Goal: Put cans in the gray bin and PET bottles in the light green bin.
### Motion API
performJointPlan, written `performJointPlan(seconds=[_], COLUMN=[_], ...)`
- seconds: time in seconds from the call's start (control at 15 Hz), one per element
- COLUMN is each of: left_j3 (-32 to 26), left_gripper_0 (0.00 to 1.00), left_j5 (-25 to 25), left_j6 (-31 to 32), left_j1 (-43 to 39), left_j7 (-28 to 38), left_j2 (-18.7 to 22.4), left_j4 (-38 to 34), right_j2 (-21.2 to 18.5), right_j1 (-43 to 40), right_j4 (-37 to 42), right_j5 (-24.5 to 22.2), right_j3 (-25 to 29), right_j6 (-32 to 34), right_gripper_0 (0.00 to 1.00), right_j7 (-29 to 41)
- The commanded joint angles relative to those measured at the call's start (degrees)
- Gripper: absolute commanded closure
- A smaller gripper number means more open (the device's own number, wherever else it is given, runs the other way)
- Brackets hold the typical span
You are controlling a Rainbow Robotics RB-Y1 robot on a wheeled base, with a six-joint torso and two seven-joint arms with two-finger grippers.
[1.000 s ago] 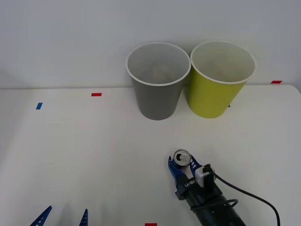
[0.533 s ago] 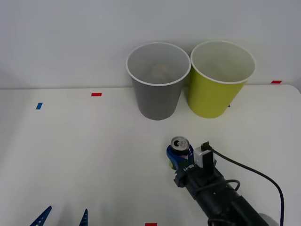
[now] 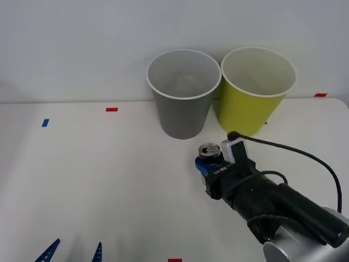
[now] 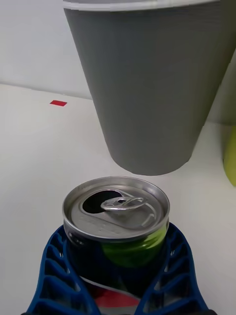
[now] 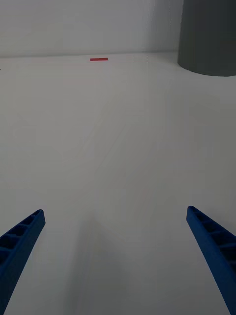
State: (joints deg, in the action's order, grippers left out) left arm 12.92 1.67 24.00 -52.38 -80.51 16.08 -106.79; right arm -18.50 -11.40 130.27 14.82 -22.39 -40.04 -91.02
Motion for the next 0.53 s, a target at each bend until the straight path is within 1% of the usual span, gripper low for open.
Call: performJointPlan(seconds=[0.07, 0.2, 0.27, 0.33, 0.4, 0.53], left_j3=[0.0, 0.0, 0.0, 0.0, 0.0, 0.0], left_gripper_0=[0.0, 0.0, 0.0, 0.0, 0.0, 0.0], left_j5=[0.0, 0.0, 0.0, 0.0, 0.0, 0.0], left_j6=[0.0, 0.0, 0.0, 0.0, 0.0, 0.0], left_j1=[0.0, 0.0, 0.0, 0.0, 0.0, 0.0], left_j7=[0.0, 0.0, 0.0, 0.0, 0.0, 0.0], left_j2=[0.0, 0.0, 0.0, 0.0, 0.0, 0.0], left_j4=[0.0, 0.0, 0.0, 0.0, 0.0, 0.0], right_j2=[1.5, 3.2, 3.2, 2.9, 3.0, 3.1], right_j1=[7.9, 11.9, 13.6, 15.0, 17.6, 22.3], right_j4=[9.4, 9.5, 9.5, 9.6, 9.5, 9.5], right_j5=[1.6, 2.7, 4.0, 5.7, 8.4, 10.8], right_j3=[4.1, 5.5, 6.1, 6.8, 8.3, 10.1], right_j6=[-17.3, -21.7, -21.9, -22.6, -25.0, -28.4], right_gripper_0=[1.0, 1.0, 1.0, 1.0, 1.0, 1.0], right_j7=[2.2, 3.2, 3.7, 4.0, 4.4, 4.6])
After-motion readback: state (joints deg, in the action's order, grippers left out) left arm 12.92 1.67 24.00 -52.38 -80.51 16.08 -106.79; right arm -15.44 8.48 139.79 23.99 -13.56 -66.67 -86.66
